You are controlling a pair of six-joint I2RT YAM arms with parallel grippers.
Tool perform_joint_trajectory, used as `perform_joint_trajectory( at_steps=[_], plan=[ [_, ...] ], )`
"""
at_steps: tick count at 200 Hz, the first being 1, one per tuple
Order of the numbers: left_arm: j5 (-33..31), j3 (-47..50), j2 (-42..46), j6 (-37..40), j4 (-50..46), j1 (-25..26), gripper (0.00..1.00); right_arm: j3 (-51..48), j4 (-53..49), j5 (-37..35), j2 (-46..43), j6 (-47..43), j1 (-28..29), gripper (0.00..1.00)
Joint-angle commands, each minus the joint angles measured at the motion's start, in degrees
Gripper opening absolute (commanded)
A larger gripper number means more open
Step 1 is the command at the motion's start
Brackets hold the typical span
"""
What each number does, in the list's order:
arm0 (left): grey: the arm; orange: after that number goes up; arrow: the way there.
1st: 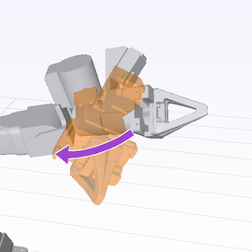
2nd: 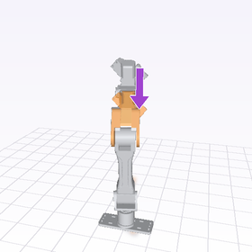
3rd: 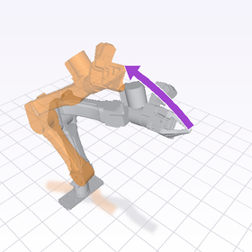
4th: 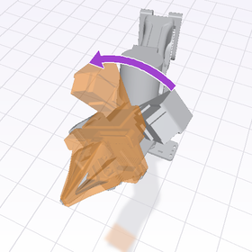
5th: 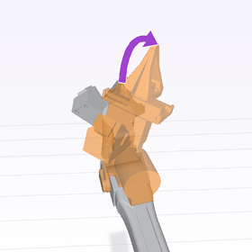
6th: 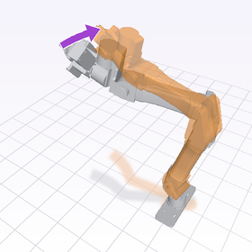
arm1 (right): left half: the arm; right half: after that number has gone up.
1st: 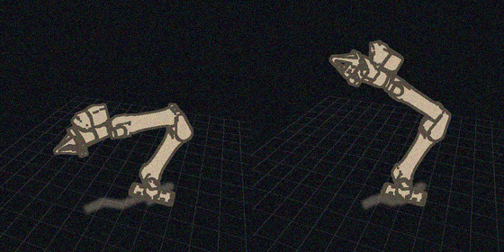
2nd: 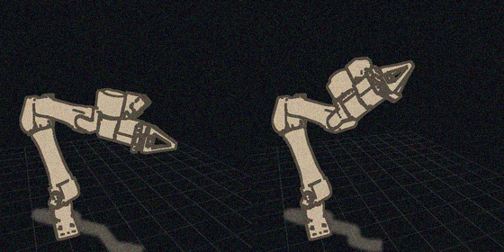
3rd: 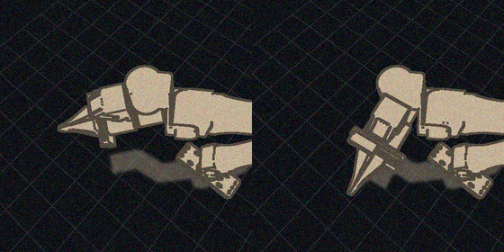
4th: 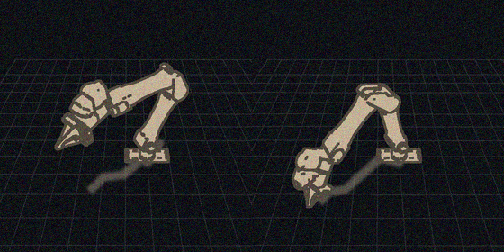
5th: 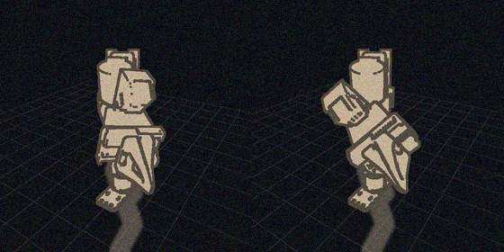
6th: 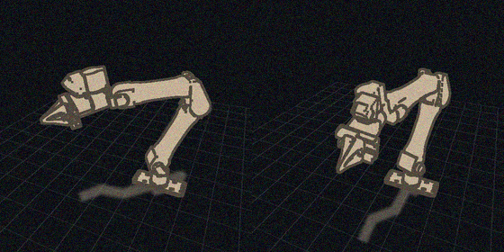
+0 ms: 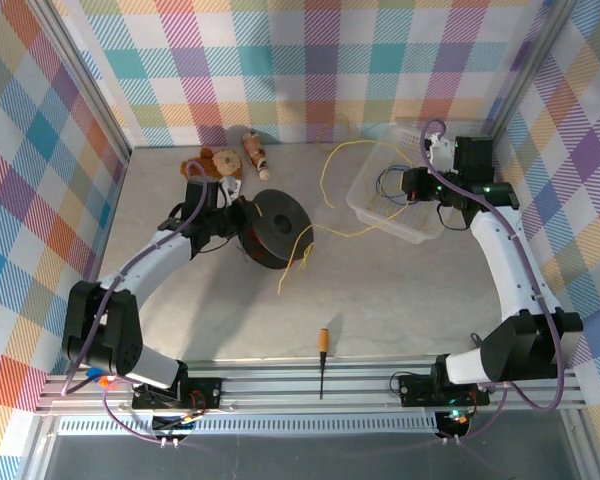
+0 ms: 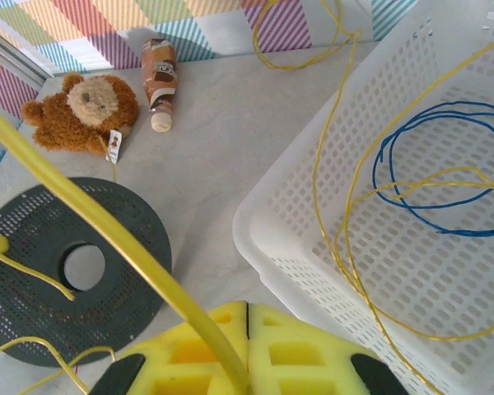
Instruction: Wrap the cables
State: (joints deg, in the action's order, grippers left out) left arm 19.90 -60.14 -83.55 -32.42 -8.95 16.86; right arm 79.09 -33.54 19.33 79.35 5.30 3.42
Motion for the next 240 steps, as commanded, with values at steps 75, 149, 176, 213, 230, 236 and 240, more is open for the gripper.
perform_joint_trajectory(
  at_steps=[75, 149, 176, 213, 230, 236, 240],
  plan=[
    [-40.23, -13.65, -0.41, 27.73, -17.78, 21.45, 0.0, -3.54, 3.04, -0.44, -3.72, 5.33, -1.18, 0.0],
    [-34.38, -12.02, -1.21, 26.76, -15.97, 22.03, 0.31, -4.85, 3.59, 2.91, -2.67, 7.68, -1.25, 0.0],
    [-33.35, -12.03, 0.36, 26.19, -16.35, 22.07, 0.36, -5.34, 4.6, 5.91, -2.45, 8.79, -1.22, 0.0],
    [-34.2, -13.4, 3.58, 24.56, -18.89, 21.77, 0.58, -6.4, 6.62, 11.84, -2.45, 10.14, -1.31, 0.0],
    [-34.28, -14.4, 5.34, 23.11, -20.56, 20.88, 0.7, -6.71, 7.36, 14.75, -2.51, 11.33, -1.22, 0.0],
    [-34.26, -14.67, 6.0, 22.59, -21.21, 20.34, 0.74, -6.82, 7.67, 15.58, -2.53, 11.97, -1.18, 0.0],
    [-34.23, -14.82, 6.33, 22.17, -21.57, 20.02, 0.77, -6.92, 7.85, 16.12, -2.58, 12.39, -1.07, 0.0]
  ],
)
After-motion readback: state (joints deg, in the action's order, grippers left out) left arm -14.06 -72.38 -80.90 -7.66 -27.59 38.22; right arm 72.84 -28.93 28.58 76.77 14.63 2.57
